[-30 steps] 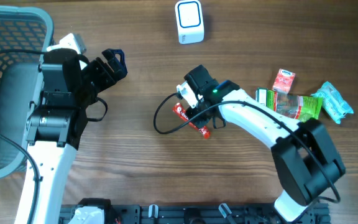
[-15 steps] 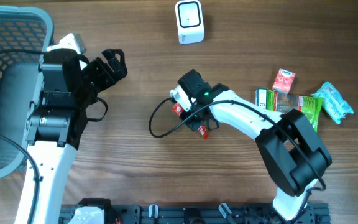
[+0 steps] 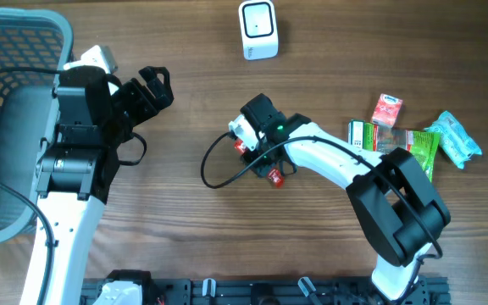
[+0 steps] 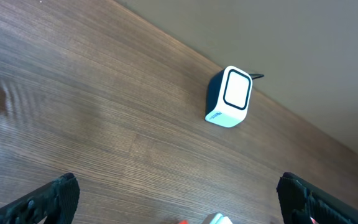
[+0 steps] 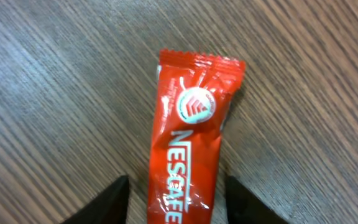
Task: Scan the item barcode
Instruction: 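Grasp the Nescafe stick with the right gripper and lift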
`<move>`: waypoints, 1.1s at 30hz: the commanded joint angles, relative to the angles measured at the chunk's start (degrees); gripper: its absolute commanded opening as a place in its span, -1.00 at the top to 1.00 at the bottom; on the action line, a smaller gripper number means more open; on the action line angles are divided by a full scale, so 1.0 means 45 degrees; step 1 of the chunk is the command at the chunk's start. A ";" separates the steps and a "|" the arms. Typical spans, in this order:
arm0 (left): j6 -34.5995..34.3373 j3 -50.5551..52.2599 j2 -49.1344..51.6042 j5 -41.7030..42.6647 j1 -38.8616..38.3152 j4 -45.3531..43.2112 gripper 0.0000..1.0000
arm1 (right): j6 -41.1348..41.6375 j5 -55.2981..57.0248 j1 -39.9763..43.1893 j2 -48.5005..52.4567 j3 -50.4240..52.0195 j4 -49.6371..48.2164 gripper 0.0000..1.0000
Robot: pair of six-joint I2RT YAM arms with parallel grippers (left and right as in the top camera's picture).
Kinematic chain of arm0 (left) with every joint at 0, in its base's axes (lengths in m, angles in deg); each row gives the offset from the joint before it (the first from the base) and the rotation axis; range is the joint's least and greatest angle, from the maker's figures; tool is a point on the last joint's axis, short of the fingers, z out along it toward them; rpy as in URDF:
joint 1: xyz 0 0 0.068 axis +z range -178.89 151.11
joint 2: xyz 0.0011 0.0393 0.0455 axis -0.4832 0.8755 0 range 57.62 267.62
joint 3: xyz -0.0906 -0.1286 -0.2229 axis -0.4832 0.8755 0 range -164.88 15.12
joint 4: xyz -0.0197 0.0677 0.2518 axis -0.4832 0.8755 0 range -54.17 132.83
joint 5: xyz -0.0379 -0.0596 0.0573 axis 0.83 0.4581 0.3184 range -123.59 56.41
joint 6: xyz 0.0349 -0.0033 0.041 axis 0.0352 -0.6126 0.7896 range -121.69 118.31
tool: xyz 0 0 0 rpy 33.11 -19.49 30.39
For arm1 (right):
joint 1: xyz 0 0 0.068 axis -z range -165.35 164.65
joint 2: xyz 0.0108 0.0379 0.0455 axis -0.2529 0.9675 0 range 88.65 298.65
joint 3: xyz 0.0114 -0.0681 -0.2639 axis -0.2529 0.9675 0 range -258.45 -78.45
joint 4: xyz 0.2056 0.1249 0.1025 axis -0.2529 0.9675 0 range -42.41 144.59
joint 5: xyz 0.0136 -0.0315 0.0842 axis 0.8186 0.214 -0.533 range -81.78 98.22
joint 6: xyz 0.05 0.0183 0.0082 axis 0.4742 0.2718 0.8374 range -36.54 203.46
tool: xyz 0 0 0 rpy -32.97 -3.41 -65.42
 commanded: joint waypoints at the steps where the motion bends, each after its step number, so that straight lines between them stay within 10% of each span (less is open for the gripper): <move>1: 0.0243 -0.0015 0.0039 -0.0029 0.0083 -0.0034 -1.00 | 0.0087 0.0170 0.0034 0.0767 0.0223 0.0427 0.19; 12: 0.0248 -0.0015 0.0039 -0.0034 0.0083 -0.0034 -1.00 | 0.0986 0.1433 0.0044 0.0767 0.0233 0.1030 0.29; 15: 0.0248 -0.0015 0.0039 -0.0034 0.0083 -0.0034 -1.00 | 0.0996 0.0962 0.0044 0.0767 0.0233 0.1064 0.91; 33: 0.0243 -0.0015 0.0039 -0.0034 0.0083 -0.0034 -1.00 | 0.0291 -1.0399 0.4988 -0.2885 0.0185 0.3507 0.91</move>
